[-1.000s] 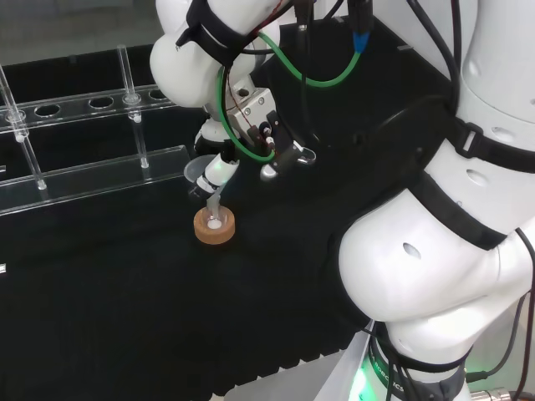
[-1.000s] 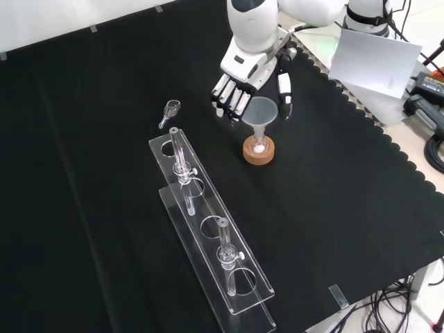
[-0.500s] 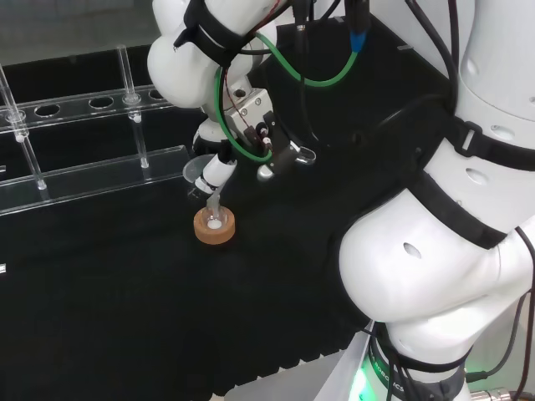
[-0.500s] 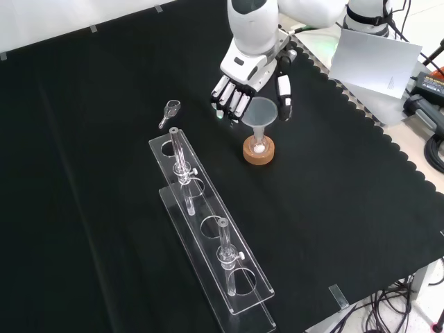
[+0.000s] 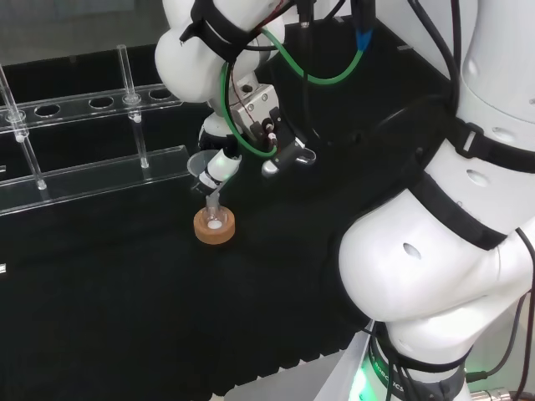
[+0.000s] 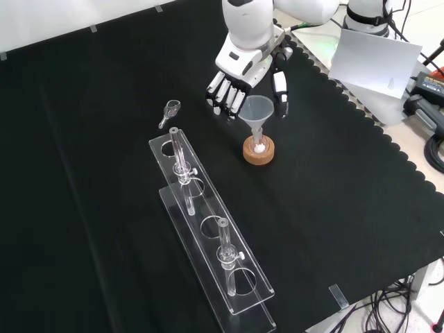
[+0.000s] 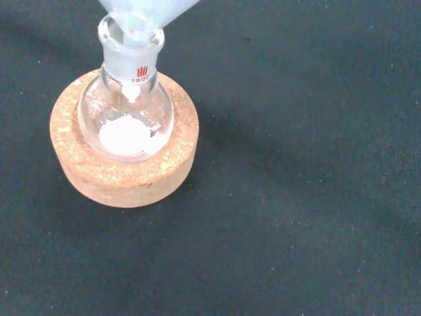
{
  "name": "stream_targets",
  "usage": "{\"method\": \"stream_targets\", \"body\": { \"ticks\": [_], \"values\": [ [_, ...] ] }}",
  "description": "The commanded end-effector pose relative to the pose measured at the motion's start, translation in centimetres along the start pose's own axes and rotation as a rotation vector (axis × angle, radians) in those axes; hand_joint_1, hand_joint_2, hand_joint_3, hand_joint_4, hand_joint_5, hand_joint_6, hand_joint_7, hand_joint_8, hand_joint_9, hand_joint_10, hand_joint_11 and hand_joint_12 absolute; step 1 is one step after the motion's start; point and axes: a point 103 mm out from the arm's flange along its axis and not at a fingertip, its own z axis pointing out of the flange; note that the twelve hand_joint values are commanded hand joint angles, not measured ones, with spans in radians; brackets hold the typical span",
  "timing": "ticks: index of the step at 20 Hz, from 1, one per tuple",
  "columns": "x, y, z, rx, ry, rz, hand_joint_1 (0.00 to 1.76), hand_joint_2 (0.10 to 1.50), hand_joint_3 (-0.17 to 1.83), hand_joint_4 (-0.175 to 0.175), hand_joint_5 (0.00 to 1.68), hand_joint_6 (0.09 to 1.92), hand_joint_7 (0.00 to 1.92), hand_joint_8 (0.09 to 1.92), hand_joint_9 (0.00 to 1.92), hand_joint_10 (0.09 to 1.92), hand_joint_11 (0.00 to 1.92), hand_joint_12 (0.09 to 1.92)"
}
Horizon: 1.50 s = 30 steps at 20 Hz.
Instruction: Remove the funnel from the round-bottom flask.
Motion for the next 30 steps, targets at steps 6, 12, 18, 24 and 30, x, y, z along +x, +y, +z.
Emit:
{"method": "stream_targets", "body": {
  "ticks": [6, 12, 18, 24, 30],
  "values": [
    [-0.5, -0.4, -0.4, -0.006, 0.005, -0.003, 0.46, 0.77, 0.02, -0.036, 0.72, 0.09, 0.94, 0.60, 0.46, 0.72, 0.00, 1.41],
    [0.0, -0.7, -0.8, -0.002, -0.011, -0.008, 0.46, 0.77, 0.02, -0.035, 0.73, 0.10, 0.96, 0.59, 0.48, 0.69, 0.00, 1.41],
    [-0.1, -1.1, -0.9, -0.010, -0.008, -0.008, 0.46, 0.77, 0.02, -0.034, 0.73, 0.11, 0.96, 0.59, 0.49, 0.69, 0.00, 1.41],
    [-0.2, -1.5, -1.5, -0.020, -0.008, -0.003, 0.46, 0.77, 0.02, -0.034, 0.74, 0.11, 0.97, 0.59, 0.49, 0.69, 0.00, 1.42],
    [-0.5, -1.9, -2.1, -0.031, -0.022, -0.002, 0.46, 0.77, 0.02, -0.032, 0.74, 0.12, 0.97, 0.59, 0.48, 0.68, 0.00, 1.42]
  ]
}}
